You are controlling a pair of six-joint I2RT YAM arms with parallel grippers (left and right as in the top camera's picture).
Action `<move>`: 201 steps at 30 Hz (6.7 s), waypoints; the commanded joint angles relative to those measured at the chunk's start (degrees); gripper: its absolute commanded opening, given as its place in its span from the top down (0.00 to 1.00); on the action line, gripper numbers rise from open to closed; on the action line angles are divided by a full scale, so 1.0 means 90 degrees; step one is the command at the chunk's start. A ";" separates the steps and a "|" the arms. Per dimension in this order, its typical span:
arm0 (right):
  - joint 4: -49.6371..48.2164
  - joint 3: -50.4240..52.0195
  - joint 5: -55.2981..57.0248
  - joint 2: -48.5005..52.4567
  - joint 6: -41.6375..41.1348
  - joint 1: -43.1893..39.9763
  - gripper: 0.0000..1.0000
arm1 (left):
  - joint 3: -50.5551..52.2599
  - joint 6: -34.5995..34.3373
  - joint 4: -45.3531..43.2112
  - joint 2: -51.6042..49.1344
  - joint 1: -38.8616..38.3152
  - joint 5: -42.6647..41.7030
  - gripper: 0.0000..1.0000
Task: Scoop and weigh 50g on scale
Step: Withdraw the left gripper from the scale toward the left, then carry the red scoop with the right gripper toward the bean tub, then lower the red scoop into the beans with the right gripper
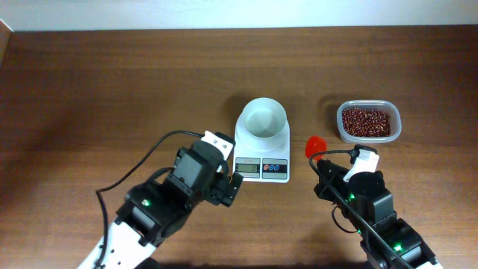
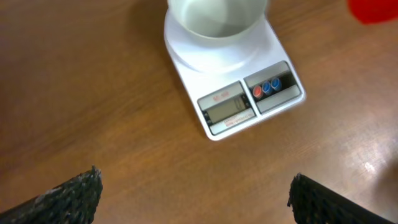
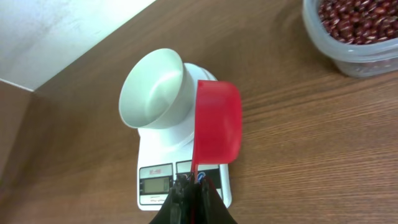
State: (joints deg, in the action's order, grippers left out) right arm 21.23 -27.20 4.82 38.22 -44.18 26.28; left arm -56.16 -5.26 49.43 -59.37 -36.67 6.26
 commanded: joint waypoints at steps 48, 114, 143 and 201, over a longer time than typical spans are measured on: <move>0.0546 -0.0051 -0.1797 -0.0102 0.0578 -0.0024 0.96 | -0.1015 0.5287 0.1690 -0.0712 0.2926 -0.3818 0.01; 0.2261 -0.1559 0.0420 -0.0100 0.2477 -0.0024 0.96 | -0.1015 0.5287 0.1494 -0.0712 0.2926 -0.3694 0.01; 0.2356 -0.1557 0.0719 0.0622 0.2480 -0.0024 0.96 | -0.1015 0.5287 0.1491 -0.0714 0.2926 -0.3694 0.01; 0.1831 -0.3866 0.1185 0.4974 0.5938 -0.2611 0.96 | -0.1015 0.5287 0.1491 -0.0714 0.2926 -0.3694 0.01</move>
State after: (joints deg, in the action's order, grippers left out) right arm 38.50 -60.93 16.43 78.98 7.40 3.66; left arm -64.10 41.19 62.94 -65.71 -10.63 -26.59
